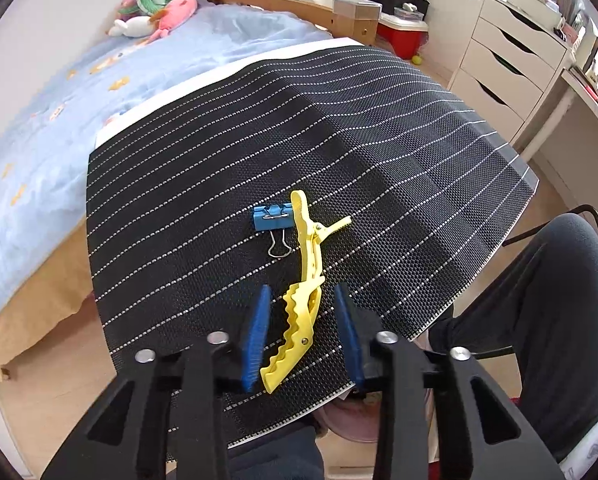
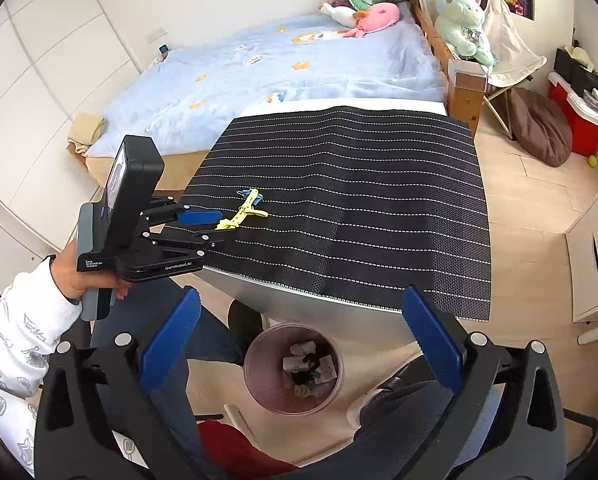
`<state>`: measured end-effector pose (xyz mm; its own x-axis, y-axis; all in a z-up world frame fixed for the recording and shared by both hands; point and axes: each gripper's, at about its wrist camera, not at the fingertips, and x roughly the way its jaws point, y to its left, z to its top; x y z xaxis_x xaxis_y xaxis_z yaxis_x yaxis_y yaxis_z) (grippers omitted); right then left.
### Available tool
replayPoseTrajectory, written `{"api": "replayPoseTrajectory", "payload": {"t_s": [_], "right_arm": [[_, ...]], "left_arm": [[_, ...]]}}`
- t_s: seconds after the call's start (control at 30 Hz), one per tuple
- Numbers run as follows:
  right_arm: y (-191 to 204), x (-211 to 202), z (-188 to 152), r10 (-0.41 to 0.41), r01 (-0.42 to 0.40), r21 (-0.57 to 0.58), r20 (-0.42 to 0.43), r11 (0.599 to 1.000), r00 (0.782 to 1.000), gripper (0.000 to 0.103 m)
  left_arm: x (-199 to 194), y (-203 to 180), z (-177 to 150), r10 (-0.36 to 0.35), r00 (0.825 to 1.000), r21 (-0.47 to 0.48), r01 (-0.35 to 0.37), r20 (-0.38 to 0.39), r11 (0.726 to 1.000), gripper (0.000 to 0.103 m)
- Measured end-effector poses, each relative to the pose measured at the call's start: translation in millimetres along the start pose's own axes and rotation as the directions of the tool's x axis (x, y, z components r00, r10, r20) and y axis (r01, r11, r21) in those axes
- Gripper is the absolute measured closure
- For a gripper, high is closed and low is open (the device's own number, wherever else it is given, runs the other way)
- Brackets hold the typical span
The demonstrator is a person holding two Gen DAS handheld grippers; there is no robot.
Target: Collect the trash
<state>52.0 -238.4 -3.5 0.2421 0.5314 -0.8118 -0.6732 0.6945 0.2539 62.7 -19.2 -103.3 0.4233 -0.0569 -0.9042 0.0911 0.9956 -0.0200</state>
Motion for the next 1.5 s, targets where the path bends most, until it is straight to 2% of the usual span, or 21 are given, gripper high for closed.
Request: {"api": "replayPoseTrajectory", "payload": {"t_s": [0.03, 0.13, 0.7, 0.97, 1.2, 1.5], "right_arm": [[0, 0, 0, 0.001, -0.001, 0.000, 0.000, 1.000, 1.000, 0.004], [0, 2, 0, 0.002, -0.002, 0.000, -0.002, 1.000, 1.000, 0.004], [10, 10, 7, 0.013, -0.013, -0.028, -0.005, 1.000, 1.000, 0.004], [28, 19, 28, 0.018, -0.018, -0.112, -0.002, 0.994, 1.000, 0.004], [46, 45, 49, 0.027, -0.030, -0.203, -0.015, 0.979, 1.000, 0.004], [68, 92, 79, -0.039, 0.010, -0.344, -0.076, 0.939, 0.996, 0.004]], "left_arm": [[1, 0, 0, 0.001, 1.000, 0.001, -0.001, -0.003, 1.000, 0.084], [1, 0, 0, -0.010, 1.000, 0.000, 0.010, 0.000, 1.000, 0.085], [-33, -3, 11, -0.024, 0.994, -0.012, 0.025, 0.104, 1.000, 0.087], [-55, 9, 12, 0.010, 0.990, -0.063, -0.001, 0.144, 0.998, 0.087], [-68, 26, 6, 0.028, 0.987, -0.119, -0.009, 0.157, 0.993, 0.087], [-80, 44, -5, 0.044, 0.985, -0.180, -0.013, 0.168, 0.984, 0.087]]}}
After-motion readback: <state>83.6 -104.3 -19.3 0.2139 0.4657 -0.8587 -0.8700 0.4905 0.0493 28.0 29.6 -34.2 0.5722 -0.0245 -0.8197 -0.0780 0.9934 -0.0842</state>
